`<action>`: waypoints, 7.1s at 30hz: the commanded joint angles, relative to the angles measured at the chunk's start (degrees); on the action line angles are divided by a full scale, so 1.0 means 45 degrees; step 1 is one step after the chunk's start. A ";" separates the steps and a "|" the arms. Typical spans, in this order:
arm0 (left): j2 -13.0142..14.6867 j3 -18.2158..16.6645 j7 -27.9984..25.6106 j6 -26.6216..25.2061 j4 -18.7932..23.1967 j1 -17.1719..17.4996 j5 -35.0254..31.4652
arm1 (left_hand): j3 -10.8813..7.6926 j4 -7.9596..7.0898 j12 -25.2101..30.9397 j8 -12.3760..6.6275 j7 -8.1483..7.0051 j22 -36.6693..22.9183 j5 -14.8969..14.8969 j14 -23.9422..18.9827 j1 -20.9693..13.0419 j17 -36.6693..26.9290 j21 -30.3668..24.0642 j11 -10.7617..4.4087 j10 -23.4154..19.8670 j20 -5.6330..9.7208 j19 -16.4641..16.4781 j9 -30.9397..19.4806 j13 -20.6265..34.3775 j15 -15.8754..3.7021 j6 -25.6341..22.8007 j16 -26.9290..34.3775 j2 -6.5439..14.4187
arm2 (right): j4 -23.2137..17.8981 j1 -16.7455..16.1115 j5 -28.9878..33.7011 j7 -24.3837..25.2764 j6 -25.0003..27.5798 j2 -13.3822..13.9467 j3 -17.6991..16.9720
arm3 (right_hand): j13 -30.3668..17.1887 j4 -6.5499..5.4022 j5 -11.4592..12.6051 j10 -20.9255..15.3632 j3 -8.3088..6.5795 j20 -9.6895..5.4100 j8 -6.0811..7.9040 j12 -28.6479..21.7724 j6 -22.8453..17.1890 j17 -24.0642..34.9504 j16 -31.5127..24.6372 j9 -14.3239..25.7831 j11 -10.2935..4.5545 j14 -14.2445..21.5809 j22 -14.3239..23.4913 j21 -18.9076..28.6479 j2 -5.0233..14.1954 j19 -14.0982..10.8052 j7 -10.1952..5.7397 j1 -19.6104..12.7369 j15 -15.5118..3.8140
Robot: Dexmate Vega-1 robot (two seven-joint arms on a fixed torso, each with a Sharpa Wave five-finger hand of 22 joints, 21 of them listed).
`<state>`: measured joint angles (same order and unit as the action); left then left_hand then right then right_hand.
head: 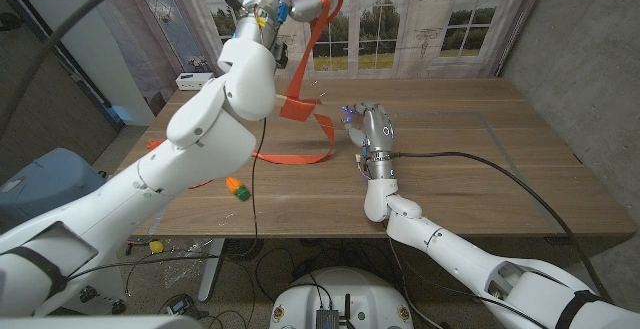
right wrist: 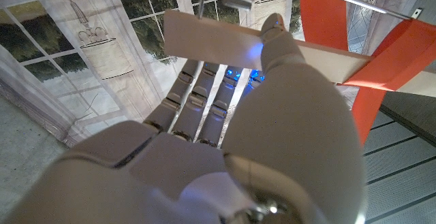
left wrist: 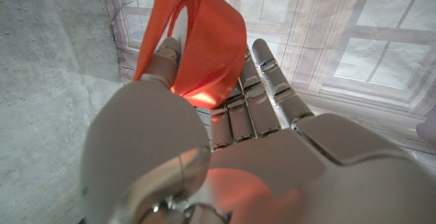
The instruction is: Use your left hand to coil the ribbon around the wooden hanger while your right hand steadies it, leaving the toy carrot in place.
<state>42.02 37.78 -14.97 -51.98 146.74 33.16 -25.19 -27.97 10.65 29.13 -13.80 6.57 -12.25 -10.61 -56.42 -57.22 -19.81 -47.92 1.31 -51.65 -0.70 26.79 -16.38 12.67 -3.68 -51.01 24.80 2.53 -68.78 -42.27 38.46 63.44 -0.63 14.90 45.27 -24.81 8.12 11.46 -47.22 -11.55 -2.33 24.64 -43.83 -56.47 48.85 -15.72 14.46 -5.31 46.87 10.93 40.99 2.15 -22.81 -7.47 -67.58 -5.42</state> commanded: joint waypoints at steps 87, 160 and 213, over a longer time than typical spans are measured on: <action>-0.0117 -0.3574 -0.4593 0.0091 -0.3432 0.6038 0.5504 | -0.0593 -0.0325 -0.0094 0.0058 -0.0687 0.0103 -0.0072 -0.1020 -0.1385 -0.0218 -0.0722 -0.1858 -0.2066 -0.0180 -0.0355 -0.0130 0.2402 -0.1644 -0.1157 -0.0009 0.1483 | -0.5125 -0.2425 0.0033 -0.2905 0.4530 0.1213 -0.2642 | -0.0032 0.0026 -0.0048 -0.0555 -0.0224 0.0115 0.0134 -0.0008 -0.0231 0.0071 0.0229 0.0005 -0.0395 0.0060 -0.0020 0.0400 0.1364 0.0248 0.0072 -0.1211 -0.1719; 0.0214 -0.0094 -0.3181 -0.3571 -0.5658 0.2958 0.6236 | 0.1284 -0.0525 -0.3928 0.0944 -0.1776 0.0431 0.0176 0.5582 -0.0039 0.1312 -0.0189 -0.1293 0.3560 -0.1011 -0.3168 0.1044 0.0873 -0.0489 0.5475 -0.2942 -0.0405 | -0.7825 0.1188 -0.3787 -1.1145 1.2180 0.4039 0.1424 | 0.1848 -0.0848 -0.0036 0.5702 0.0525 0.0892 -0.3080 0.4703 0.5905 -0.2518 0.1101 -0.0616 0.0385 -0.5138 -0.0104 -0.0040 0.0415 0.1820 -0.0283 0.1786 -0.0595; 0.2310 -0.5061 -0.1466 1.1028 -0.7634 0.7162 0.7589 | 0.3259 -0.2728 -0.3974 0.0788 -0.2342 0.0411 0.0094 1.0102 0.4396 0.1883 0.2085 0.0417 0.8821 -0.1190 -0.5613 0.1338 -0.0101 0.1165 0.9202 -0.2944 0.1085 | -0.6196 -0.2837 -1.0510 -0.9112 -0.1773 0.3468 -0.3568 | 0.2504 -0.3057 0.0851 0.7187 0.2857 0.2105 -0.2782 0.6730 0.7898 -0.4524 0.0685 -0.0750 0.1463 -0.7662 -0.0186 -0.2005 0.0578 0.3028 0.0934 0.6435 0.0909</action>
<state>52.49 20.38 -28.23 -20.83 119.96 63.72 4.61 -13.24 -1.21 10.62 -10.14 -4.59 -10.28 -10.45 -10.55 -37.78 -11.19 -38.54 2.88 -11.58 -6.52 1.32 -10.39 12.24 1.25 -9.47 11.31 6.91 -98.78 -51.04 -3.60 20.71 3.45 33.97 32.56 -13.57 -5.89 15.46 -14.71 1.58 6.88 12.34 -13.75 -20.67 28.61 -12.74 10.91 1.34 11.98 10.01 32.15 4.54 -8.90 -3.57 -38.60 -1.64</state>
